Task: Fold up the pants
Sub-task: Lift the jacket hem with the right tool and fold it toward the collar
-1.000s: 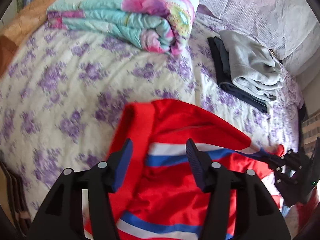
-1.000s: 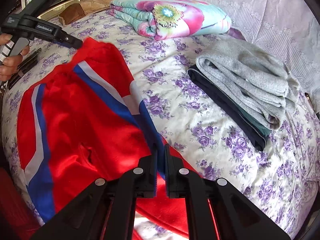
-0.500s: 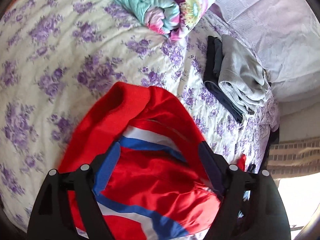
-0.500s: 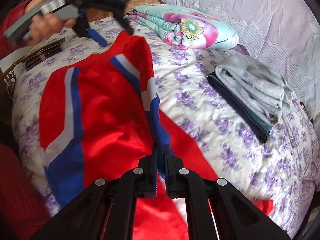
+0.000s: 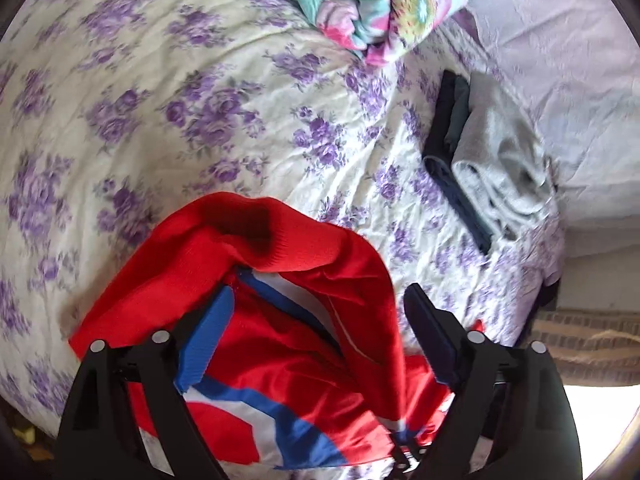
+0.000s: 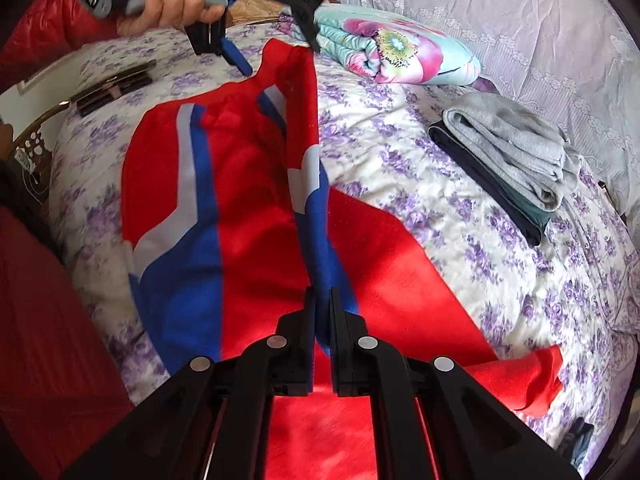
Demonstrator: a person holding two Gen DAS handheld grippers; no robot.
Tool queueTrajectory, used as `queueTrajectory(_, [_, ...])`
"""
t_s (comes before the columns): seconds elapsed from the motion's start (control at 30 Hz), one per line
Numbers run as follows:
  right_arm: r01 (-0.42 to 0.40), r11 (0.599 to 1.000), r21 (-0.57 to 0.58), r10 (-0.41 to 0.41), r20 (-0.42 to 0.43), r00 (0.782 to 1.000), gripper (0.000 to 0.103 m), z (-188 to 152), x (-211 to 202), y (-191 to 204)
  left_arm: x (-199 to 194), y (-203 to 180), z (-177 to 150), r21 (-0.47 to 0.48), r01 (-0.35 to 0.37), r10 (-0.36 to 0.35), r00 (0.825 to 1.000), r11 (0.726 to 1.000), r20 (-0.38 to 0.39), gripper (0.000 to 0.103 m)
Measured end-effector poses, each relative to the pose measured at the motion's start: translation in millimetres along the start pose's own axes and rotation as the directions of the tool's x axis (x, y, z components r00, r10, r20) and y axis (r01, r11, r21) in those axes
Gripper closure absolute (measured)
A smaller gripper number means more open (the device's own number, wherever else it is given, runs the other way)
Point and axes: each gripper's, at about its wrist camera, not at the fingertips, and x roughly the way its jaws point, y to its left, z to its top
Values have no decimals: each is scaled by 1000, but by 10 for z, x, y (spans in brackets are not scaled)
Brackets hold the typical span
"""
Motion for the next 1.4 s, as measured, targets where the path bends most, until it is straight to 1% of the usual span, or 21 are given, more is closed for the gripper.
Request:
queueTrajectory(0.1, [-11, 1000, -11, 11, -5, 1000, 97, -7, 16, 27, -44, -101, -21, 28, -6, 6, 1000, 1000, -1, 18])
queueTrajectory(0.2, [-19, 1000, -16, 18, -10, 1000, 97, -27, 29, 38, -14, -292, -40, 67, -27, 27, 1000, 997, 6, 18])
queueTrajectory(0.27, [-22, 1000, -16, 22, -10, 1000, 97, -42, 34, 40, 84, -415, -26, 75, -79, 79, 997, 994, 4, 18])
queueTrajectory(0.33, [-24, 1000, -16, 24, -9, 1000, 97, -48, 34, 41, 217, -451, -10, 70, -123, 125, 992, 990, -23, 19])
queueTrajectory(0.4, [-24, 1000, -16, 24, -8, 1000, 97, -47, 34, 37, 287, -426, -10, 64, -154, 156, 987, 986, -29, 40])
queueTrajectory(0.43, [-23, 1000, -14, 23, -5, 1000, 97, -48, 31, 31, 282, -391, -19, 65, -162, 164, 986, 985, -23, 68])
queueTrajectory(0.47, [-23, 1000, -8, 23, 1, 1000, 97, -49, 25, 21, 255, -332, -32, 60, -143, 144, 989, 988, -23, 83])
queueTrajectory(0.5, [-26, 1000, -2, 26, 5, 1000, 97, -51, 23, 8, 218, -262, -53, 53, -103, 104, 994, 993, -25, 91])
queueTrajectory(0.53, [-29, 1000, 3, 29, 9, 1000, 97, -54, 25, -4, 173, -210, -79, 51, -90, 91, 996, 995, -19, 95])
queueTrajectory(0.6, [-36, 999, 11, 36, 18, 999, 97, -62, 25, -25, 52, -79, -155, 43, -51, 52, 999, 998, 0, 96])
queueTrajectory(0.63, [-39, 999, 13, 39, 22, 999, 97, -65, 17, -32, -39, 15, -224, 32, -7, 7, 1000, 999, 13, 96])
queueTrajectory(0.7, [-46, 999, 13, 46, 39, 998, 97, -78, -37, -42, -189, 124, -346, 48, 50, -51, 998, 998, 29, 96])
queueTrajectory(0.77, [-78, 997, 17, 77, 61, 995, 97, -100, -133, -65, -352, 230, -515, 118, 105, -110, 993, 988, 41, 96])
queueTrajectory(0.83, [-124, 992, 17, 122, 69, 990, 97, -135, -219, -79, -402, 356, -659, 168, 123, -131, 991, 978, 38, 96])
queueTrajectory(0.87, [-148, 989, 22, 147, 67, 987, 97, -152, -244, -83, -397, 446, -728, 173, 134, -141, 990, 976, 30, 96])
queueTrajectory(0.97, [-224, 974, 39, 222, 40, 974, 97, -204, -263, -35, -280, 823, -958, 124, 150, -150, 989, 981, -13, 96])
queueTrajectory(1.0, [-242, 970, 35, 241, 31, 970, 97, -221, -262, 4, -258, 895, -1001, 117, 149, -148, 989, 982, -17, 96])
queueTrajectory(1.07, [-275, 961, 33, 275, 10, 961, 97, -262, -250, 95, -198, 1052, -1136, 104, 128, -126, 992, 986, -25, 96])
queueTrajectory(1.17, [-319, 946, 63, 320, -14, 947, 97, -310, -195, 182, -134, 1184, -1235, 82, 103, -101, 994, 991, -32, 96])
queueTrajectory(1.3, [-358, 927, 114, 365, -48, 930, 97, -367, -69, 257, -120, 1266, -1257, 59, 100, -100, 995, 993, -13, 95])
queueTrajectory(1.4, [-370, 919, 137, 379, -46, 924, 97, -364, 6, 306, -203, 1270, -1229, 69, 87, -90, 995, 994, 41, 95])
